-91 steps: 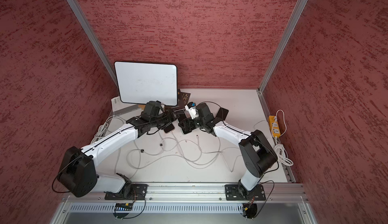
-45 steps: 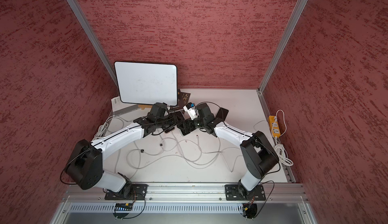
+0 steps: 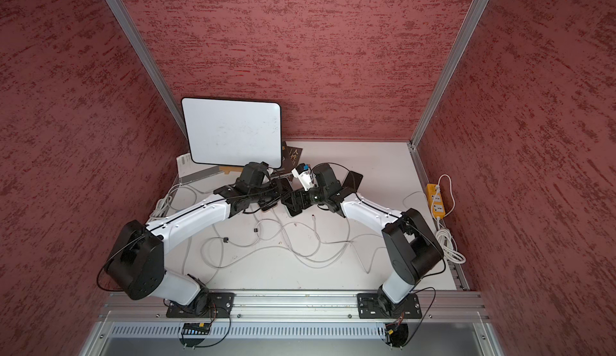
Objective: Plug the charging cable into the phone
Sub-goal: Pick up the phone at the center of the board, then pick up the charging cable from the center of the board.
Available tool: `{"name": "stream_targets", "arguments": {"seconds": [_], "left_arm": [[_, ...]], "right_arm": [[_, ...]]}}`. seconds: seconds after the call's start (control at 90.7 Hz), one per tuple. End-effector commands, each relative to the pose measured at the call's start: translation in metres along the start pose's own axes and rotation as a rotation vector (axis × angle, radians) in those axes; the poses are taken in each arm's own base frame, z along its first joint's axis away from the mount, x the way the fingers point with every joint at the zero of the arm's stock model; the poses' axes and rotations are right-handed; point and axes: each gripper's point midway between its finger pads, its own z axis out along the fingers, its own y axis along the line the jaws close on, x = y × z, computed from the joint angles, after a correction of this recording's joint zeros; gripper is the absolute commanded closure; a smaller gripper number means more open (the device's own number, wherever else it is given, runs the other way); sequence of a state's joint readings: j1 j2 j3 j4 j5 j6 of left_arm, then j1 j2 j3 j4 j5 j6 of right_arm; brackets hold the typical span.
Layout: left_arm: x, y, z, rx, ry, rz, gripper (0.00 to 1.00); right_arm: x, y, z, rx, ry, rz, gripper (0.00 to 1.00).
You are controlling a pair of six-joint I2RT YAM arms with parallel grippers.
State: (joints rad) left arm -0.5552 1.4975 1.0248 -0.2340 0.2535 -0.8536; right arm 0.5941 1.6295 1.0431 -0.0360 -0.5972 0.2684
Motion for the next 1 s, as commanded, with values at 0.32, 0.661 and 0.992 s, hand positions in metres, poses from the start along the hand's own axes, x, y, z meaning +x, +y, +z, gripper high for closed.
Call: {"name": "stream_targets", "arguments": {"seconds": [0.32,0.661,0.992], "left_arm": [[-0.049,0.086,-0.081,-0.200,-0.228,-0.133,1.00],[-0.042,0.097,-0.083,-0.195,-0.225,-0.133,1.00],[-0.039,0.097,-0.083,-0.190,-0.218,-0.133,1.00]], "right_arm": [[0.021,-0.065,-0.056,0.506,0.023,0.152,0.21],[0.076,-0.102,-0.046,0.639,0.234,0.240,0.32],[0.105,-0.108,-0.020,0.655,0.353,0.240,0.54]]}}
